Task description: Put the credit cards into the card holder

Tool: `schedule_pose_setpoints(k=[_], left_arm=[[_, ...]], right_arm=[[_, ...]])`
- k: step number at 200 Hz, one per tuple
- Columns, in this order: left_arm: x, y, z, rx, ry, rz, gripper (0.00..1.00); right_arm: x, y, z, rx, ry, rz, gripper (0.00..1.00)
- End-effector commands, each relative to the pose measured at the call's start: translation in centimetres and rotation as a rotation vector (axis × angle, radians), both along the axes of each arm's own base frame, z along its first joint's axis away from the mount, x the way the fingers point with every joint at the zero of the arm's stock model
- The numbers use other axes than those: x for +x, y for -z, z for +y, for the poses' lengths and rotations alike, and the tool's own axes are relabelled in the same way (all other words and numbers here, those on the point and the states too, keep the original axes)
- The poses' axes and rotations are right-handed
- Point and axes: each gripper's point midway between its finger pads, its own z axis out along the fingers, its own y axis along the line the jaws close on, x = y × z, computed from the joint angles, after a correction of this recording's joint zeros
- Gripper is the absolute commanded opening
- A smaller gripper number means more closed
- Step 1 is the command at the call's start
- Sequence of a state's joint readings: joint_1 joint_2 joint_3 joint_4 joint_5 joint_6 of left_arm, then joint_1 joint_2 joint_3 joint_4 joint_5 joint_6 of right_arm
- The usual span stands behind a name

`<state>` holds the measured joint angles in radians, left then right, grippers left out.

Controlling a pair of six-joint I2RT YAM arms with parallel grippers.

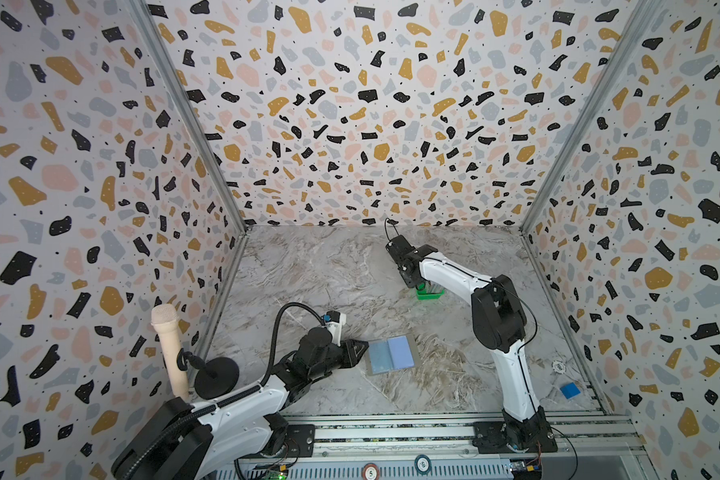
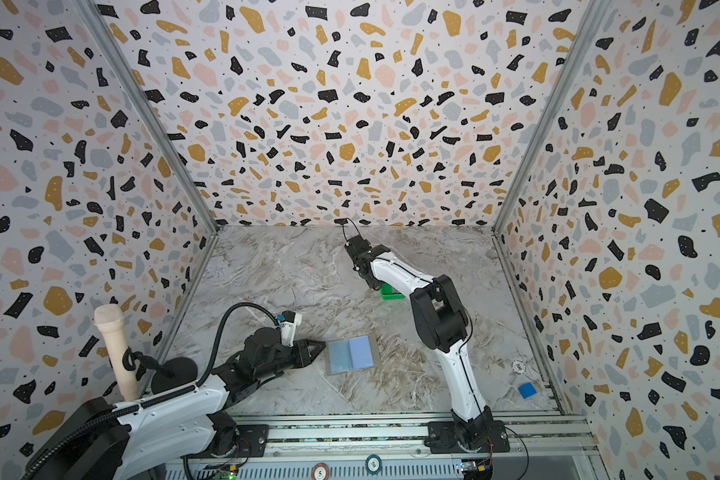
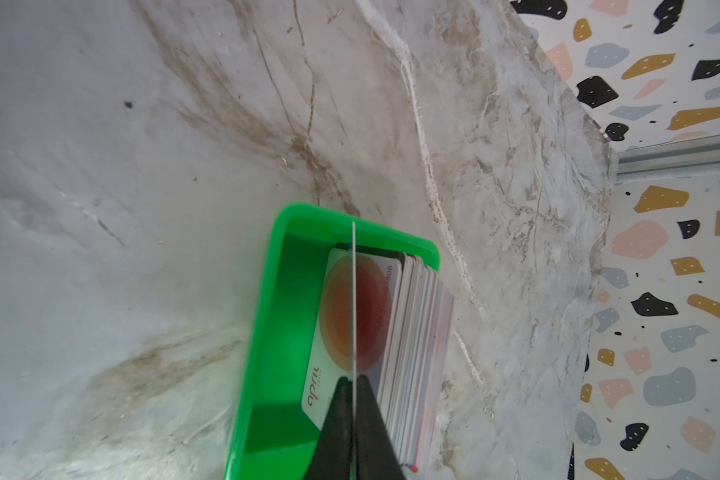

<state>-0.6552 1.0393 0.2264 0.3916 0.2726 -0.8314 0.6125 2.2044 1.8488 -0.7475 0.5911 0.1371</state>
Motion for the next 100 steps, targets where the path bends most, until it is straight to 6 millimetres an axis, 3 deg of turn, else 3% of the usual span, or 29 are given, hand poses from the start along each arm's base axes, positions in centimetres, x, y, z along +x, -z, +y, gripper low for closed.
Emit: schedule_pose_setpoints(k=[1, 62, 80, 100], left_arm=[[0.3, -0.9, -0.2, -0.034, 0.000, -0.026, 0.31], [0.3, -1.1, -0.3, -0.042, 0.004, -0.022, 0.32], [0.4, -1.4, -0.5, -0.049, 0.008, -0.026, 0.32], [0.7, -2.4, -0.8, -0.063, 0.015, -0.048, 0.32]], right_arm=[[0.3, -5.0, -1.3, 0.038, 0.041, -0.090, 0.07], [0.2, -5.6, -3.1, 0.071, 0.079, -0.106, 0.05], [-0.1, -7.0, -2.5, 0.111, 0.064, -0.137, 0.03], [-0.8, -9.7, -1.3, 0.170, 0.035, -0.197, 0.01]])
